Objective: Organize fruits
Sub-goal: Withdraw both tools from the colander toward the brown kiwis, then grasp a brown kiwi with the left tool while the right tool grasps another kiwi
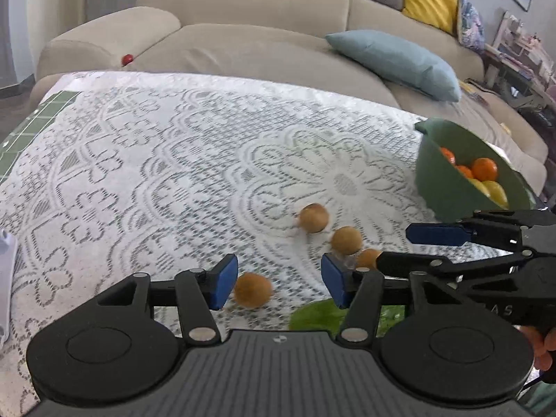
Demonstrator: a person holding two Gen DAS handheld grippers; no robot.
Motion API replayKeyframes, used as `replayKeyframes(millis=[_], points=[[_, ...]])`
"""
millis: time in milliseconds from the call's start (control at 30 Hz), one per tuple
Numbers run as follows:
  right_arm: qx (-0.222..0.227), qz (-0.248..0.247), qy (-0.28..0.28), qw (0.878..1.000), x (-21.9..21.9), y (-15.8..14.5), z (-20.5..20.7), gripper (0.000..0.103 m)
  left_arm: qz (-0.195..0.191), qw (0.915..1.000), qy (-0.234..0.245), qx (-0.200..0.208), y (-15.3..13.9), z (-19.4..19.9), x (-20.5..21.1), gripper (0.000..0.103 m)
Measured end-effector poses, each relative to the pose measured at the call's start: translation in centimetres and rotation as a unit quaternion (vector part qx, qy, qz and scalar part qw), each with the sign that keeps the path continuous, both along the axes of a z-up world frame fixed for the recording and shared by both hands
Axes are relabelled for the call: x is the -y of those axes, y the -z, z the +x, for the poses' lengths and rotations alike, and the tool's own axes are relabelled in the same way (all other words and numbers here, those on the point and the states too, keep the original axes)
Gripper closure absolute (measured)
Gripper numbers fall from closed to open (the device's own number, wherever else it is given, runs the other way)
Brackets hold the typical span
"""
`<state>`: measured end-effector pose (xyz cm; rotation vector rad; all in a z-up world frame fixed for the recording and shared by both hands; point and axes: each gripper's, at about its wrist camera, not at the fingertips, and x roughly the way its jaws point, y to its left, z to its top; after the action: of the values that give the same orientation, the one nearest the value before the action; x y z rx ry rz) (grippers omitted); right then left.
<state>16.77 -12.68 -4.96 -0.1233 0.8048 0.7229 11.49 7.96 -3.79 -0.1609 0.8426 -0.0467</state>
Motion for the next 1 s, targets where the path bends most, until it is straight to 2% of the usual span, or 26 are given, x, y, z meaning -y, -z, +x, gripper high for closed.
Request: replayKeyframes(millis=[67, 133, 400, 600, 700, 1000], points=[[-0.008, 0.009, 0.000, 1.000, -0.1, 0.2, 0.2, 0.057, -0.009, 0.9999, -0.005, -0.008, 0.4, 0.0, -0.4, 0.044], [-0.023, 0.018, 0.001, 1.000, -0.1, 0.6, 0.6, 0.067, -0.017, 0.9997, -0.007, -0.015, 0.7, 0.1, -0.7, 0.046], [-0.056, 0.021, 0.008, 0.998, -0.2, 1.6, 1.4, 0.073, -0.026, 0.9994, -0.015, -0.020, 1.4, 0.3, -1.2, 0.054], [-0.064, 0.013, 0.010, 0.998, -0.5, 2.3, 1.7, 0.074, -0.012, 0.9995, -0.015, -0.025, 1.8, 0.4, -0.9, 0.058], [-0.065, 0.008, 0.009, 0.998, -0.6, 2.5, 1.7, 0.081, -0.004, 0.9996, -0.015, -0.022, 1.9, 0.4, -0.8, 0.060], [-0.053, -0.004, 0.005, 0.999, -0.9, 2.4, 1.4, 0.083, 0.015, 0.9996, -0.011, -0.020, 2.2, 0.4, -0.4, 0.063]])
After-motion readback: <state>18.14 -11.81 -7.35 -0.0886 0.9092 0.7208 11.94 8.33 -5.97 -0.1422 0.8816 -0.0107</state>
